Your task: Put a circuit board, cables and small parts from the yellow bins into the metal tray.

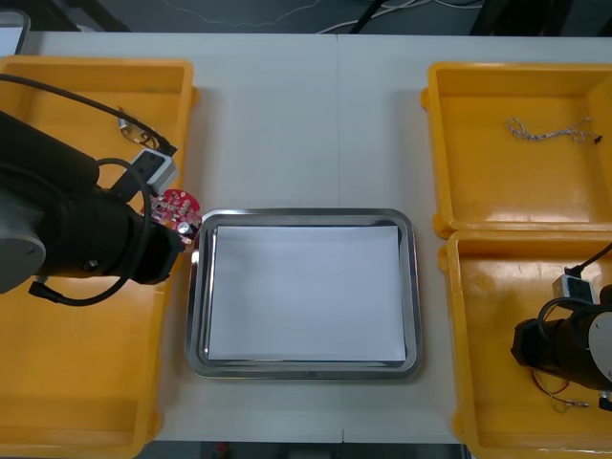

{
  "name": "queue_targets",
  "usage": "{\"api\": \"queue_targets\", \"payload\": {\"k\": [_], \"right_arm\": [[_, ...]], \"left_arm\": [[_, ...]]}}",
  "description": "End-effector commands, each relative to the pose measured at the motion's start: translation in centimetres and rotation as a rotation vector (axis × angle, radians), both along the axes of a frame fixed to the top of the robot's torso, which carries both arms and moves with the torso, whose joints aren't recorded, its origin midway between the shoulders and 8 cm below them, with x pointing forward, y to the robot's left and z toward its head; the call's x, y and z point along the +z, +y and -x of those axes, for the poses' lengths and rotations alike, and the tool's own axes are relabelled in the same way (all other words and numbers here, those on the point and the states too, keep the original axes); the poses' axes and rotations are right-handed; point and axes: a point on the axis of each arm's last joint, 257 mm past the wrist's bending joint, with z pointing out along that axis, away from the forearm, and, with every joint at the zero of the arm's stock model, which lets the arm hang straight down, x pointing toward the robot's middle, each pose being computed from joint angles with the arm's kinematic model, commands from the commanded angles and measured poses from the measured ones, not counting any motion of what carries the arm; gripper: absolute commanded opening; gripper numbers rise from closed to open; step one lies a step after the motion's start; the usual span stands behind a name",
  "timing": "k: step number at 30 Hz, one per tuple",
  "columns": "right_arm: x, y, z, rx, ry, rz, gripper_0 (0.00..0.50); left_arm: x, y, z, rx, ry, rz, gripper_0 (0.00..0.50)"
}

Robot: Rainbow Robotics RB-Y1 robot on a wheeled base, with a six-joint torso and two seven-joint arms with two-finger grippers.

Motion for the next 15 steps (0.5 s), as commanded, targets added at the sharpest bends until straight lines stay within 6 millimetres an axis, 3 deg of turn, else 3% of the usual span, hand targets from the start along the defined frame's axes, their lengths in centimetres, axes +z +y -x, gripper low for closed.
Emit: {"api": "queue_targets", "payload": {"k": [1,8,15], "right_arm": [[2.0,-1.1,-1.0,0.004,-0.031,0.021,0.0],[4.0,-0.9,-0.9,0.002,-0.007,0.01,0.0],[7.4,-1.3,-1.0,-0.008,-0.009,0.01,0.0]], "left_arm": [[0.2,-1.4,0.2,-0.028,-0.049,-0.044,0.0],[-1.7,-2.8,1.1,0.016,-0.033,-0.084,0.0],[-2.4,-5.1,2.0,0.003,-0.015,-0.064,0.0]]}}
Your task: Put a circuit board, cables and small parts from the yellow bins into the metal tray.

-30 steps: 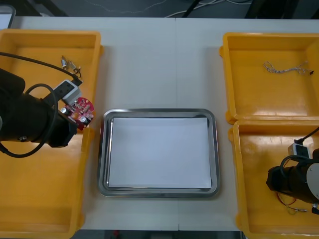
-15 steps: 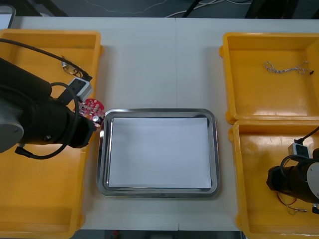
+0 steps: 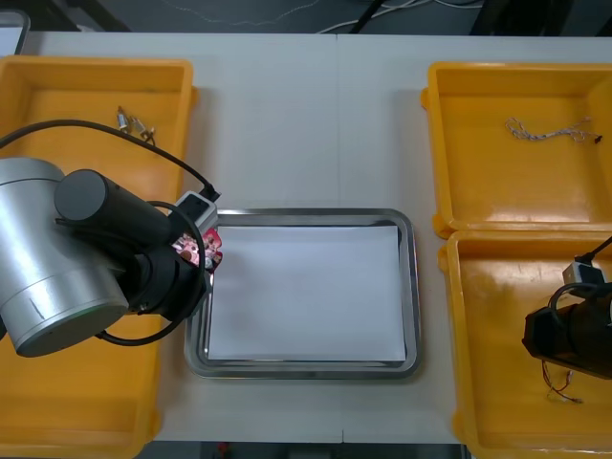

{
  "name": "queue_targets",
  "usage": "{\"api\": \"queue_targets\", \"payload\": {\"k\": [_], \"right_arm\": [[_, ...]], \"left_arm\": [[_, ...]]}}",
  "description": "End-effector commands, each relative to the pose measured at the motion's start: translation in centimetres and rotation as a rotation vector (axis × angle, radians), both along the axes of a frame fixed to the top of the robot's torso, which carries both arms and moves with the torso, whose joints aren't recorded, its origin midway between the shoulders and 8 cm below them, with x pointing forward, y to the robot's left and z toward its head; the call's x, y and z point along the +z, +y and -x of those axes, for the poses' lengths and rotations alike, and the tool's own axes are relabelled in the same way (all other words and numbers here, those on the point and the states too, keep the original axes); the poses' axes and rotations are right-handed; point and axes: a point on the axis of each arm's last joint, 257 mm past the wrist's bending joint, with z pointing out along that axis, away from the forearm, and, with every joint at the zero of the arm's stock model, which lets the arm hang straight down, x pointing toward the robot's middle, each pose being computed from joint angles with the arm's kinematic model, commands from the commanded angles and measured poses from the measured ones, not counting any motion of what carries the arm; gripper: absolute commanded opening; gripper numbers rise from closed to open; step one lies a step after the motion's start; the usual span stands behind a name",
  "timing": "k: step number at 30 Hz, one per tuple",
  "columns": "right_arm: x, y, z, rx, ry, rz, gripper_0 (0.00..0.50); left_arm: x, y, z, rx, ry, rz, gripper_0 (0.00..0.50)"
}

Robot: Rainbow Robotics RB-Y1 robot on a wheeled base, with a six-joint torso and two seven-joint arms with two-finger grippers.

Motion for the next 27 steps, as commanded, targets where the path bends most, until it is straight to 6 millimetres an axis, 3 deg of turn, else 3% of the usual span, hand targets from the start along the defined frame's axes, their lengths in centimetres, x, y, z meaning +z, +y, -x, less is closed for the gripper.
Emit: {"api": "queue_targets", "payload": {"k": [1,10,16,20,27], "right_arm": [[4.9,-1.4,-1.6,-0.004,-0.08,0.032,0.0],[9.5,-1.4,-2.8,0.007,-0.179,0.043,0.0],[11.3,-1.2,-3.2,0.047,-0.224,0.063,0.0],[11.7,0.1,-3.3,0.121,-0.226,0.033,0.0],[12.9,2.6,-2.9,0.263,-0.236,0.003,0.0]], "left_arm": [[1.5,-3.3,0.2,0.047,-0.034,0.104,0.0],[0.4,-4.4,1.8,0.044,0.027,0.09,0.0],[-0.1,-5.3,3.2,0.026,0.08,0.1,0.0],[-0.3,-6.6,3.8,0.006,0.099,0.116,0.0],[-1.0,-7.1,4.3,-0.008,0.119,0.091,0.0]]}}
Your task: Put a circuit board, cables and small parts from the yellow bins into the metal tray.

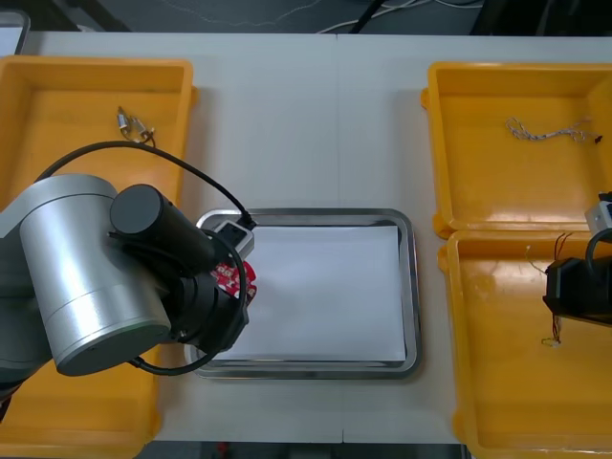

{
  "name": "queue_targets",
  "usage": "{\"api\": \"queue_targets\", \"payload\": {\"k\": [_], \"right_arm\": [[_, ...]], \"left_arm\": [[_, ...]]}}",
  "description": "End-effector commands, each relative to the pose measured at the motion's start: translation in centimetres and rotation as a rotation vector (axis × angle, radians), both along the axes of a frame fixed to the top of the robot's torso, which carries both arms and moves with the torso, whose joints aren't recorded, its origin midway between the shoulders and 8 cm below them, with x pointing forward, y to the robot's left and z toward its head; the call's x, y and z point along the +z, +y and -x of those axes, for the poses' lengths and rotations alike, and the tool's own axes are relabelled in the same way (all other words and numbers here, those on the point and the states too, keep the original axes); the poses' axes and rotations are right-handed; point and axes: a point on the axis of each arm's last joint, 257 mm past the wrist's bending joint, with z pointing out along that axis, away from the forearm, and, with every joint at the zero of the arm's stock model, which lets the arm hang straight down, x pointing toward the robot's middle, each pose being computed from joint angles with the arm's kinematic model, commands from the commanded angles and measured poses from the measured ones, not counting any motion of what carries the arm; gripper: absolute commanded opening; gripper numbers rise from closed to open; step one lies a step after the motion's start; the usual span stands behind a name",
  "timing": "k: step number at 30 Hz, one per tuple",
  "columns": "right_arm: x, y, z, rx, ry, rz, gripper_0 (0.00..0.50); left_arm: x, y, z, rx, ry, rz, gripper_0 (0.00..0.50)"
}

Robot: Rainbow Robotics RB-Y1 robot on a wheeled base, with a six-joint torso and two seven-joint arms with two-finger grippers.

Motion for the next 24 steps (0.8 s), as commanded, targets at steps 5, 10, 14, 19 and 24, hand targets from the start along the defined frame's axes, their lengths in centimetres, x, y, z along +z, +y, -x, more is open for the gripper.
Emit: {"api": "queue_targets", "payload": {"k": [5,10,14,19,24], "right_arm": [[4.6,0.1,0.0,0.157,-0.091,0.104,0.0],[6.5,-0.6,0.1,0.181,-0.132,0.177,0.0],[7.2,-0.4,0.2,0.209,-0.146,0.199,0.0],[7.7,0.3,-0.1,0.234,-0.156,0.189,0.0],[8.3,2.0,-0.8,0.277,-0.178,0.184,0.0]], "left_arm": [[-0.4,-2.8,0.1,-0.004,-0.007,0.0,0.0],[-1.1,-3.7,-0.1,-0.017,0.01,0.013,0.0],[-1.6,-3.9,0.0,-0.032,0.026,0.007,0.0],[-2.5,-4.0,-0.1,-0.039,0.035,-0.008,0.0],[-3.3,-3.9,-0.3,-0.047,0.051,-0.016,0.0]]}}
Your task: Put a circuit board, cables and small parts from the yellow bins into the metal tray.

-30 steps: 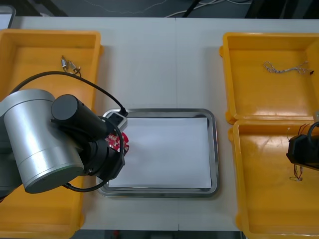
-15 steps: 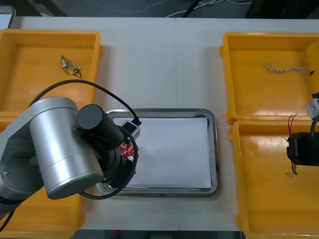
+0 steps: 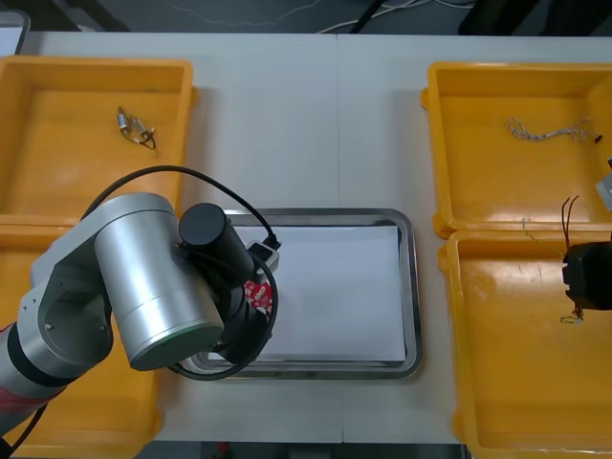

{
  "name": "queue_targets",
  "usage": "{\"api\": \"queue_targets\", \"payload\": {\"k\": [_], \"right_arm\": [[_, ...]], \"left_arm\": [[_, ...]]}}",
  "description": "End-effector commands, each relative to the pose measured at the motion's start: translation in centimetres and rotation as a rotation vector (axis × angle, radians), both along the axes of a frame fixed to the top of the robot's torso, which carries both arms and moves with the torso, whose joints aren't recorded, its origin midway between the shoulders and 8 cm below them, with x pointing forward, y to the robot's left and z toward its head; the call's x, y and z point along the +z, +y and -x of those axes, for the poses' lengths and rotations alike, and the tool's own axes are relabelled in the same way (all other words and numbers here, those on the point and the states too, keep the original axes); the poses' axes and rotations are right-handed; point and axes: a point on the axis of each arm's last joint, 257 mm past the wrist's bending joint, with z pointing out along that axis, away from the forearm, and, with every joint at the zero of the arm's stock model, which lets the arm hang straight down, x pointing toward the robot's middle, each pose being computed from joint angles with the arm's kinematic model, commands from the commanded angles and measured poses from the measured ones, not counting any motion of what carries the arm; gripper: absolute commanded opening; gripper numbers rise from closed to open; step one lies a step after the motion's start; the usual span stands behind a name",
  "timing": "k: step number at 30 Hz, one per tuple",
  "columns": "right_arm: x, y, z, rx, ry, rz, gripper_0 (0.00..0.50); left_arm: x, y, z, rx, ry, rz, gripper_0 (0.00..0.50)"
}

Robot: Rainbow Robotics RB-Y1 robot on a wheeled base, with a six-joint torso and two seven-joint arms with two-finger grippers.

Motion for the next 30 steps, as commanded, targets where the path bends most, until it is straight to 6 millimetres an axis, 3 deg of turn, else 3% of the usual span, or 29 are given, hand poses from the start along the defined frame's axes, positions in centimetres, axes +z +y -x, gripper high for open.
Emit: {"api": "queue_targets", "payload": {"k": [1,8,16,30], "right_arm": [[2.7,1.1,-1.2,0.082,-0.074,0.057,0.0],[4.1,3.3,-1.6,0.163,-0.112,0.054,0.0],[3.5,5.3,-0.6,0.23,-0.086,0.035,0.0],[2.5,5.4,-0.2,0.222,-0.064,0.05,0.0]], "left_arm": [[0.4,-1.8,-0.6,-0.04,-0.022,0.016,0.0],[-0.7,-2.0,-0.1,-0.055,-0.014,0.01,0.0],[-1.6,-1.4,0.6,-0.06,0.004,-0.008,0.0],[-3.4,0.5,1.3,-0.056,0.014,-0.025,0.0]]}}
